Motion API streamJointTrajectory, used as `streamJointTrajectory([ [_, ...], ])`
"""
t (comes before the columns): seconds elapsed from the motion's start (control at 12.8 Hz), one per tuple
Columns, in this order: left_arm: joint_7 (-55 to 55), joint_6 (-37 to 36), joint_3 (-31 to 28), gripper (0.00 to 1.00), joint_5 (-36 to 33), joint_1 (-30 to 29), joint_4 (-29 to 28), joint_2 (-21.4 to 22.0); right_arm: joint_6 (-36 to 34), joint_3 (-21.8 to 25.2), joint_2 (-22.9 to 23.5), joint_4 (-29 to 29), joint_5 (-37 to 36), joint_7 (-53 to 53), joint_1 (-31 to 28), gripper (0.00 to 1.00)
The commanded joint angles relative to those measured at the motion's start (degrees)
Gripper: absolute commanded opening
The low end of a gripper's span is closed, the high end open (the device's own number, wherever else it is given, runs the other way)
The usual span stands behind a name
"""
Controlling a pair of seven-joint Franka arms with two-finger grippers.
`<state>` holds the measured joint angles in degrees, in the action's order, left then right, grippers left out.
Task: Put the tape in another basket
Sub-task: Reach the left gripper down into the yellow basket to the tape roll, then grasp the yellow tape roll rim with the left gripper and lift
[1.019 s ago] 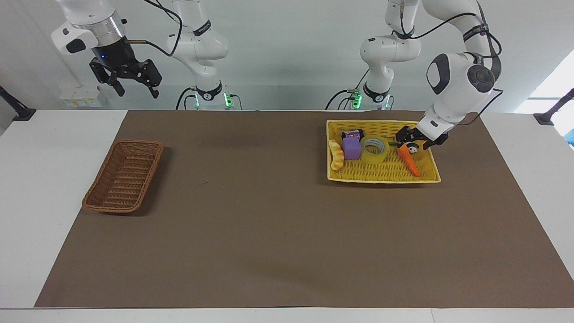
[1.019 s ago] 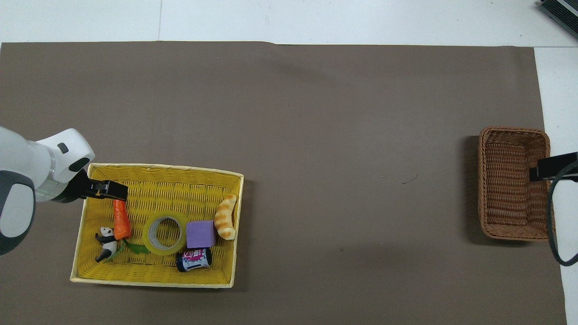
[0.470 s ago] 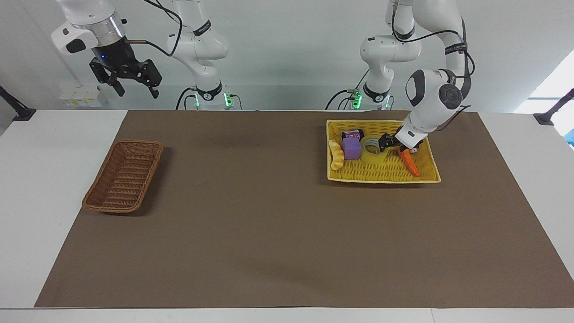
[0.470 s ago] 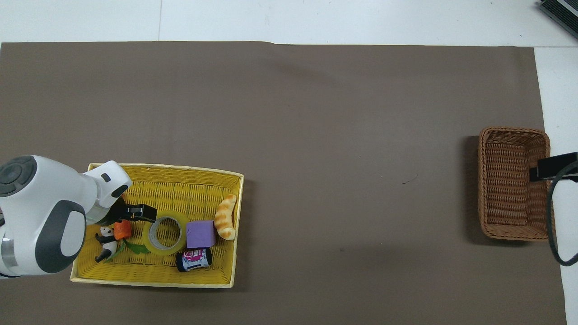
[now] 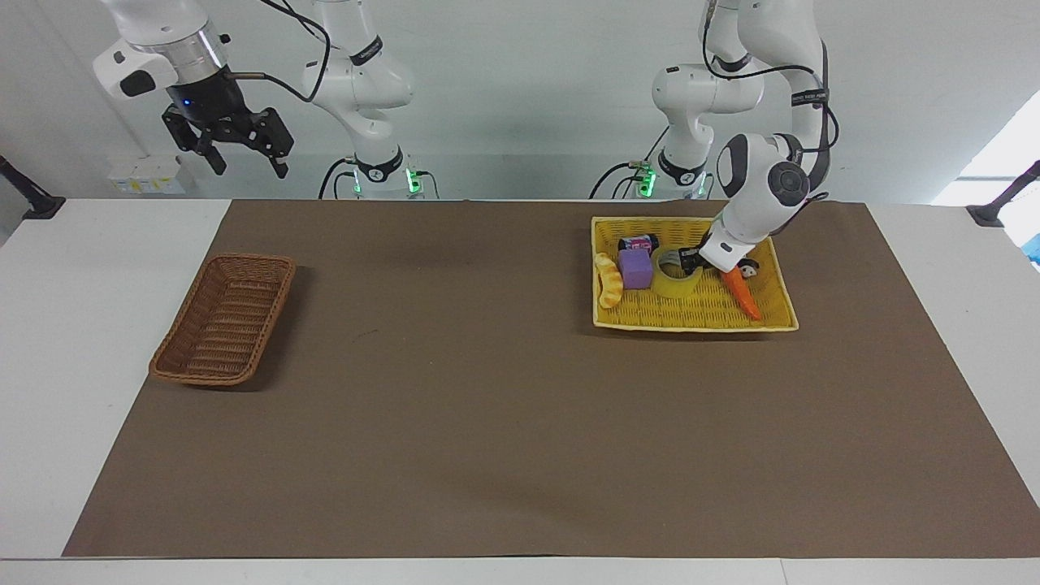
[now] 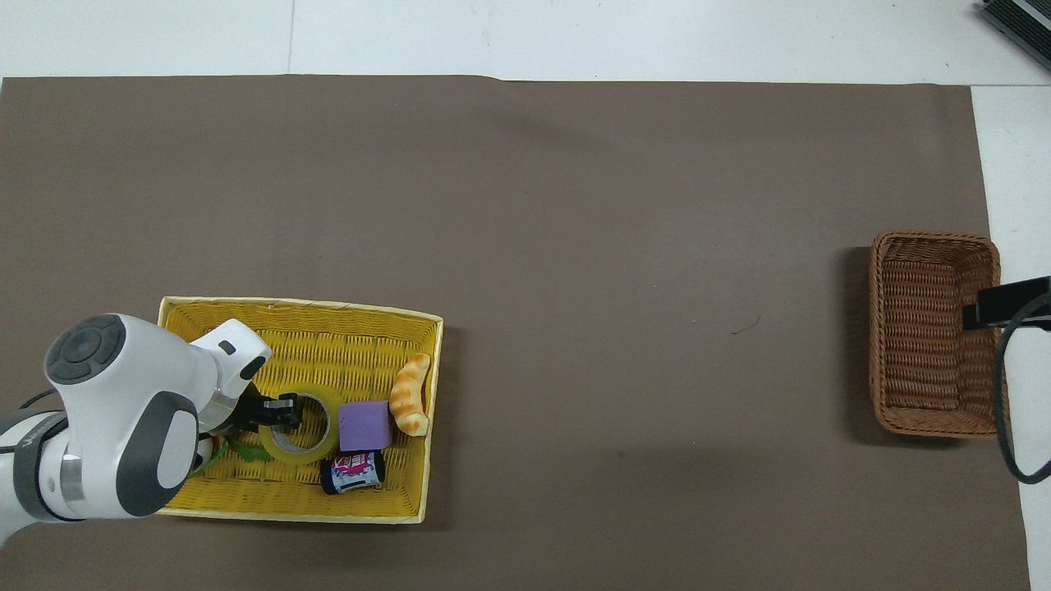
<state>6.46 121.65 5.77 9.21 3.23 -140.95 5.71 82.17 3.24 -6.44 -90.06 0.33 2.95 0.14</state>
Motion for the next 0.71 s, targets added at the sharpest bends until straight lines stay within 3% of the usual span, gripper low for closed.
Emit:
streamJointTrajectory([
  [0.0,-1.4,-7.1,-0.5,0.00,0.7,-1.3,7.9,-2.1,-0.8,-0.3,0.3,0.8,0.0,-1.4,-0.6,1.00],
  [0.39,-1.3,-13.2,-0.6,0.00,1.1,-1.7,17.7,-1.8,-0.7,-0.3,0.3,0.8,0.0,-1.4,-0.6,1.00],
  [0.63,2.3,-14.2,-0.6,0.00,8.4,-1.0,21.2,-1.8,-0.7,-0.3,0.3,0.8,0.0,-1.4,-0.6,1.00],
])
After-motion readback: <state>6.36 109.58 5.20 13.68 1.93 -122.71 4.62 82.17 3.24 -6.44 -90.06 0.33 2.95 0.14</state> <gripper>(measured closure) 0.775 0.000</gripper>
